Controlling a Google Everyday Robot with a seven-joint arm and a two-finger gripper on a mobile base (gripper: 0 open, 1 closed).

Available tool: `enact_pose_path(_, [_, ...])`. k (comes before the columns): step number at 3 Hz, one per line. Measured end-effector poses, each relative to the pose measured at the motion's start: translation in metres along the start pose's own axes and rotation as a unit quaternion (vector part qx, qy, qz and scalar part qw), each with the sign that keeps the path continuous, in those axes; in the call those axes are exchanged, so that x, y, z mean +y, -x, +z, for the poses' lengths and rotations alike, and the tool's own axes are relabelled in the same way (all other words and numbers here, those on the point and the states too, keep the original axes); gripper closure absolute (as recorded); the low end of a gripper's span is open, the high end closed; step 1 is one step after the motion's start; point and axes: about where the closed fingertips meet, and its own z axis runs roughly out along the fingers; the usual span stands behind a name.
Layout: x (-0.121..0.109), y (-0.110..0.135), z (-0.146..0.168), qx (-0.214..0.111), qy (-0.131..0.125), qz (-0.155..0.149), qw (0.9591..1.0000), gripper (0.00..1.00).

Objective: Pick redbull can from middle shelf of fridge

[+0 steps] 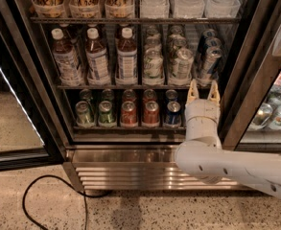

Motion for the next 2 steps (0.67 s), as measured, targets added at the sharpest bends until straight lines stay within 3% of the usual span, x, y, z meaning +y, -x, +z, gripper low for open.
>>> enact_pose_path(2, [-0.0068, 0.0055, 0.0123, -0.007, 0.01, -0.011, 0.9999, 0.46])
